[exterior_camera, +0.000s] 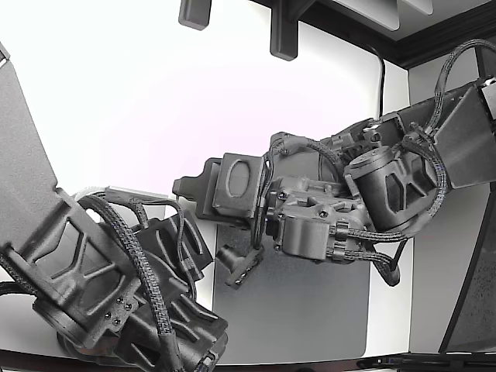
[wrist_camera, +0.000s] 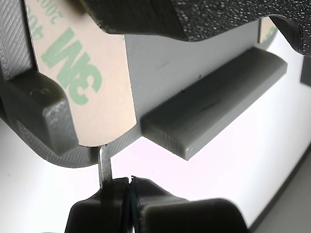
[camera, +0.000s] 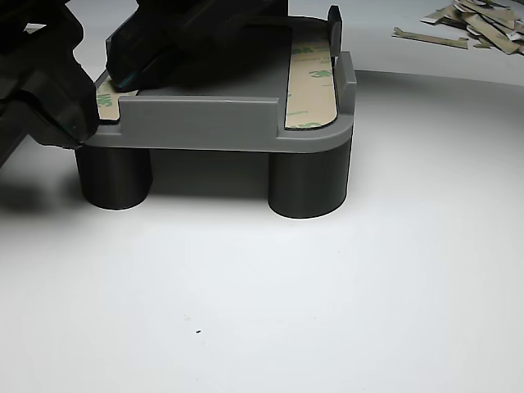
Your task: Peel off protective film from adhesive tape.
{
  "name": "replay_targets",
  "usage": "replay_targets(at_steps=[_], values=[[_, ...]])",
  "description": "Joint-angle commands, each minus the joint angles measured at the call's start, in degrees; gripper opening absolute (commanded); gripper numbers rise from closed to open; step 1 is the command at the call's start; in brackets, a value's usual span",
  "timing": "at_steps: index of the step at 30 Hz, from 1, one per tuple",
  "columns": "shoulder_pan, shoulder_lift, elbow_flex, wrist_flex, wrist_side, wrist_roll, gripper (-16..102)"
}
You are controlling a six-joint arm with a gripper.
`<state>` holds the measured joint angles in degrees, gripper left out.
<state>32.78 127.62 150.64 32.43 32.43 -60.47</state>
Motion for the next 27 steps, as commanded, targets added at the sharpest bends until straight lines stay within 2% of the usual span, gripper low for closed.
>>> replay_targets(at_steps=[1, 27], values=[[-0.26, 0.79, -2.11, -0.35, 0.35, 0.09, -11], [0.62, -0.44, -3.78, 0.70, 0.79, 1.67, -11]])
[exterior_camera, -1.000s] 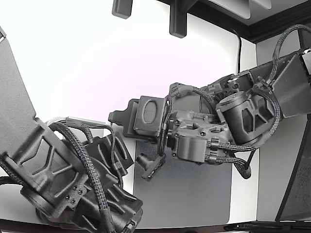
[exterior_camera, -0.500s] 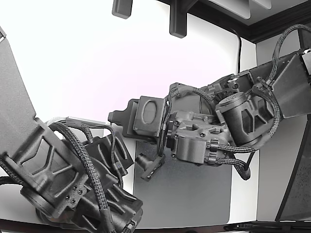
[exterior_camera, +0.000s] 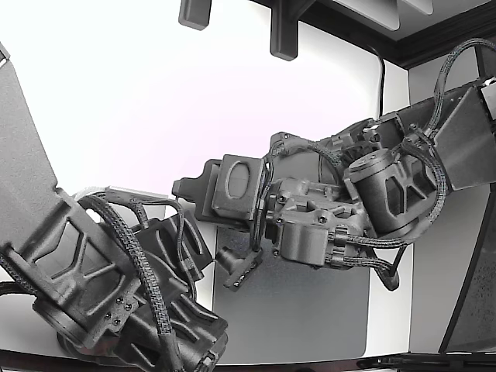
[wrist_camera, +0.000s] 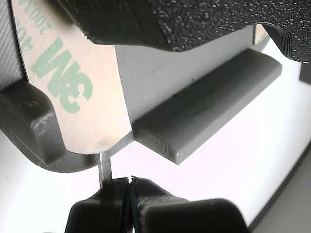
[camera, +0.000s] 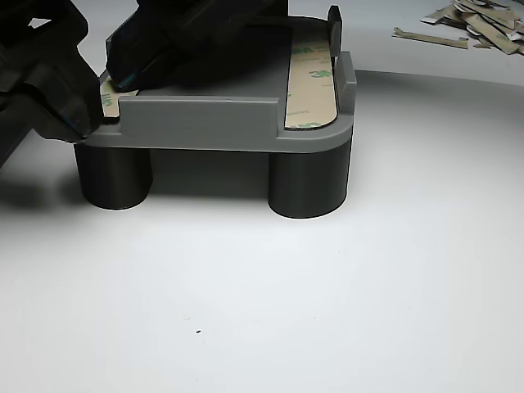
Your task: Peel off protective film from adhesive tape.
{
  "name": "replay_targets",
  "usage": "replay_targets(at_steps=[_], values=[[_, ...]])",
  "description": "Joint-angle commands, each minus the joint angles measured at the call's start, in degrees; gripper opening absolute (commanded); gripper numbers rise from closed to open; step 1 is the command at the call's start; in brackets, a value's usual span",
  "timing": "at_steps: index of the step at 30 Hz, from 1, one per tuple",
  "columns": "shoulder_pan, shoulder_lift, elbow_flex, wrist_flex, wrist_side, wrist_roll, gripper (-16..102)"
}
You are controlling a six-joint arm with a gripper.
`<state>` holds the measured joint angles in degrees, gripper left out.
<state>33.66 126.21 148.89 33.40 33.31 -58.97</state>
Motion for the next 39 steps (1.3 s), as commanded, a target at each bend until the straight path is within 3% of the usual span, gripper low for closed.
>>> replay_targets(at_steps=[1, 39], values=[[-0.26, 0.97, -2.02, -0.26, -0.09, 0.26, -11], [0.97, 0.88, -2.81, 1.49, -0.70, 2.55, -11]])
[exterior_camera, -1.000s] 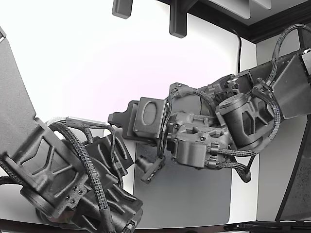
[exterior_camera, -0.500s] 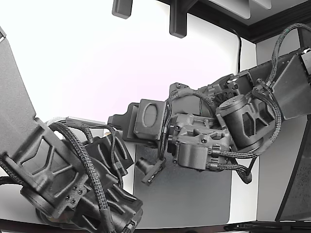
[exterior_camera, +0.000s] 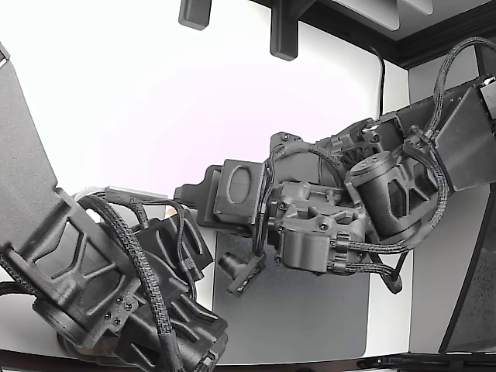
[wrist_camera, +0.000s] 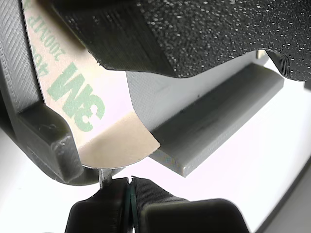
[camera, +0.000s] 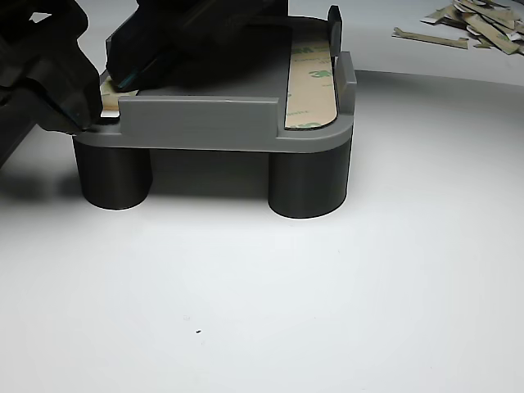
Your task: Peel off protective film from adhesive tape.
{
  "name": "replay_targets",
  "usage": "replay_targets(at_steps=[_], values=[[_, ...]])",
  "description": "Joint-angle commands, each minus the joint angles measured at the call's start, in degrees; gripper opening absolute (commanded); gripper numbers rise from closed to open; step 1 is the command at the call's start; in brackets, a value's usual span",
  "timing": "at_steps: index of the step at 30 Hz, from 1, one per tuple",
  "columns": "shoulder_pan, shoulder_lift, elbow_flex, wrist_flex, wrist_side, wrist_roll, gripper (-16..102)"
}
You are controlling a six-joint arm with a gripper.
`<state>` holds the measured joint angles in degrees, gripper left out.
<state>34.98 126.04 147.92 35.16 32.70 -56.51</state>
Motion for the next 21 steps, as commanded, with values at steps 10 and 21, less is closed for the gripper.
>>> replay_targets(at_steps=[10, 21], values=[[-0.18, 1.14, -2.37, 0.70, -0.79, 1.05, -11], [-0.18, 0.88, -2.64, 1.05, -0.70, 1.05, -11]])
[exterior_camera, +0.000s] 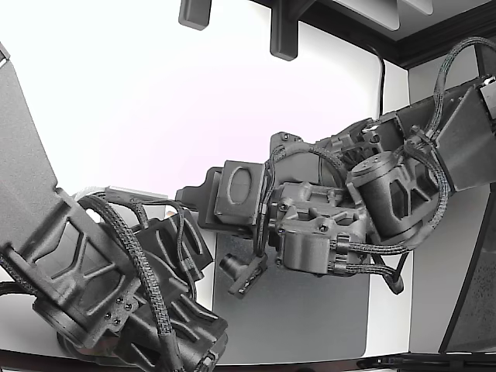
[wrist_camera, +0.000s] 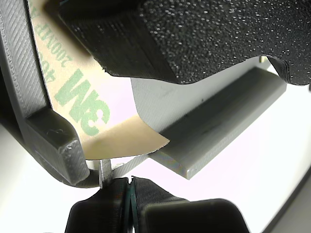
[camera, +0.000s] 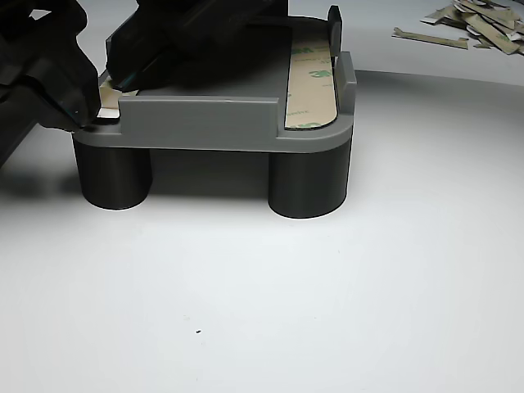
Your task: Peel off protective film from adhesive tape.
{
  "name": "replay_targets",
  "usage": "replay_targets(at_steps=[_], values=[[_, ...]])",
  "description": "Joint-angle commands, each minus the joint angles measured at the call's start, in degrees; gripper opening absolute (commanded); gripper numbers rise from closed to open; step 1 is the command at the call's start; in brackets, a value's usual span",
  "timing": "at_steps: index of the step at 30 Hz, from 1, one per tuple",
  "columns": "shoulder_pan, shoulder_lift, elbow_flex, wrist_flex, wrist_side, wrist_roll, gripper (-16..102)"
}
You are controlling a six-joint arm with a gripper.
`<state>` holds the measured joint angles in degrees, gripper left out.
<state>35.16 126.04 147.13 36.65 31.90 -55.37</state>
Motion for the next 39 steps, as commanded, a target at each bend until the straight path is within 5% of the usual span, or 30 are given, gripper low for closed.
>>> replay_targets(at_steps=[1, 21, 39], values=[[-0.35, 0.79, -1.76, -0.79, 0.26, -0.26, -11], [-0.35, -1.23, -0.88, -5.36, 3.16, -1.67, -11], [0.35, 0.44, -2.11, -0.26, 1.58, -0.35, -11]])
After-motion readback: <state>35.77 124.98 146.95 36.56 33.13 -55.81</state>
